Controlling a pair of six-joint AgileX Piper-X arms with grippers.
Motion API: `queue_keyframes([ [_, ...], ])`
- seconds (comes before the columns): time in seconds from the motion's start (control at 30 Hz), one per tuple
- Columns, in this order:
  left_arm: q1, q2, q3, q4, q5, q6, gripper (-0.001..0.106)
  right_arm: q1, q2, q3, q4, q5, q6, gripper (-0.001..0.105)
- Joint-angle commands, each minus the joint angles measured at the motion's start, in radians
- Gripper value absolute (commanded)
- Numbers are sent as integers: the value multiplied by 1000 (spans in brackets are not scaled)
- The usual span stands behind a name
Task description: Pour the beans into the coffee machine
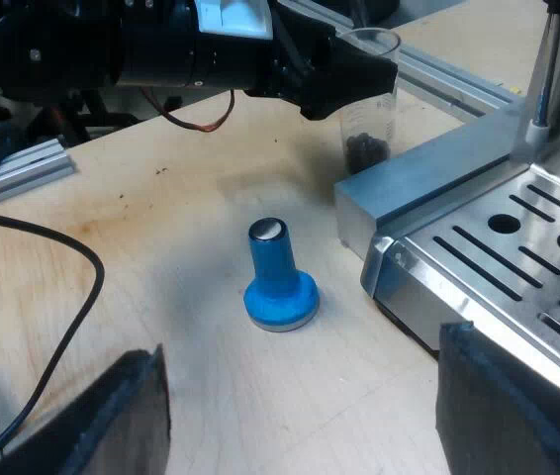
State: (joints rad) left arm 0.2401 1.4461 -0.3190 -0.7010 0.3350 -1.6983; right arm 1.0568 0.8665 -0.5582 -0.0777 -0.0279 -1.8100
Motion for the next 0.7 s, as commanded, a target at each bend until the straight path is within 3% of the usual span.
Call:
queue_keyframes([
  [0.03, -4, 4, -10, -8, 21, -14, 87, -3, -2, -3, -15, 2, -10, 59],
  [0.27, -4, 4, -10, -8, 21, -16, 84, -3, -2, -3, -15, 2, -10, 59],
  [0.37, -4, 4, -10, -8, 21, -18, 61, -3, -2, -3, -15, 2, -10, 59],
  [0.47, -4, 4, -10, -8, 21, -18, 45, -3, -2, -3, -15, 2, -10, 59],
  [0.63, -4, 4, -10, -8, 21, -18, 36, -3, -2, -3, -15, 2, -10, 59],
  [0.7, -4, 4, -10, -11, 21, -18, 27, -3, -2, -3, -15, 2, -10, 59],
])
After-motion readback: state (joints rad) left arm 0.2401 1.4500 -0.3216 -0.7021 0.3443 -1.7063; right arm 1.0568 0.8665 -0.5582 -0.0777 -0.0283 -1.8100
